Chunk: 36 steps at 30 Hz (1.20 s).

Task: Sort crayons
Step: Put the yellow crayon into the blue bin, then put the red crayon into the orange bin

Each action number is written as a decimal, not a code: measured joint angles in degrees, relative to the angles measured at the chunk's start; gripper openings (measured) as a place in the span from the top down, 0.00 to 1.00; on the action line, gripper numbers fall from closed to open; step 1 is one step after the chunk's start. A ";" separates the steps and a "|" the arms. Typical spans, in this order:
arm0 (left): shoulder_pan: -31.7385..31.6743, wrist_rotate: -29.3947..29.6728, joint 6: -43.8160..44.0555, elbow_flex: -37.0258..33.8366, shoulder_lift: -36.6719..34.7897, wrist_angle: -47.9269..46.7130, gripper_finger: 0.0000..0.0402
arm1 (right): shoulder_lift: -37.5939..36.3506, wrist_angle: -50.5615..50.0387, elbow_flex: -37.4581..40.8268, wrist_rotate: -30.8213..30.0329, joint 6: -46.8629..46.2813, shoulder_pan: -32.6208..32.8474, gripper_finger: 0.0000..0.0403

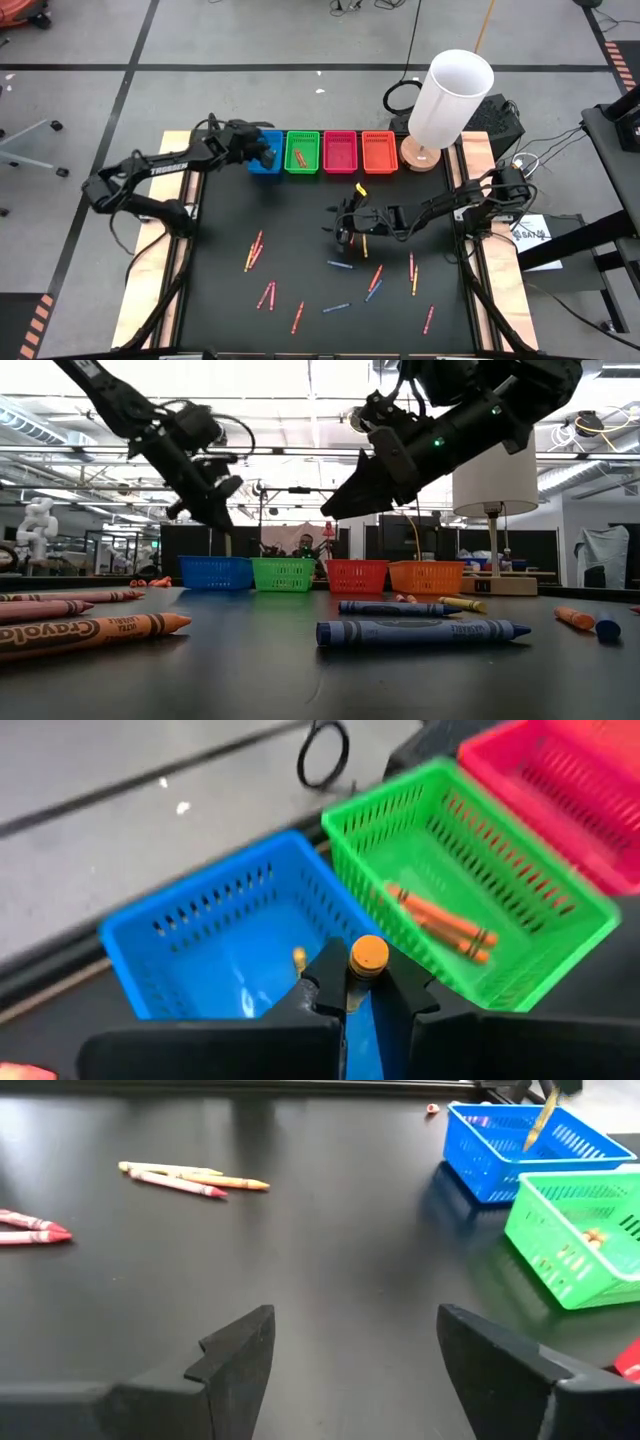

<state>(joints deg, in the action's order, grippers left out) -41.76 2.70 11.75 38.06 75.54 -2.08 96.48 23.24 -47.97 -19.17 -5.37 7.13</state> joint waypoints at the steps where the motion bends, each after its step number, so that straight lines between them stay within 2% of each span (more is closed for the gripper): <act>1: 0.00 -0.59 -0.04 0.00 1.03 -0.03 0.94 | -0.01 0.00 0.00 0.01 0.00 0.23 0.34; 8: 0.00 -1.11 -0.13 0.00 4.98 0.13 0.85 | -0.02 0.00 0.00 -0.07 -0.35 1.41 0.34; 15: 0.04 -1.09 0.05 0.00 5.12 0.03 0.70 | -0.02 0.00 0.00 -0.09 0.02 1.47 0.34; 23: 2.31 -0.94 5.65 0.00 3.96 -1.90 0.55 | -0.02 -1.34 0.00 -0.04 -1.68 3.49 0.34; 26: 7.10 -0.19 8.82 0.00 0.67 -6.61 0.55 | -0.02 -1.58 0.00 1.47 -2.38 5.13 0.34; 32: 23.06 9.70 10.02 0.00 -5.95 -7.30 0.60 | -0.02 -1.46 0.00 1.48 -2.46 7.52 0.34; 36: 34.29 15.17 12.92 0.00 -7.42 -8.77 0.63 | -0.02 -1.31 0.00 1.36 -2.43 7.76 0.34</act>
<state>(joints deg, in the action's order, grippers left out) -7.47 17.87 24.67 38.07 68.12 -10.85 96.47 21.93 -47.97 -17.81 -7.80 14.89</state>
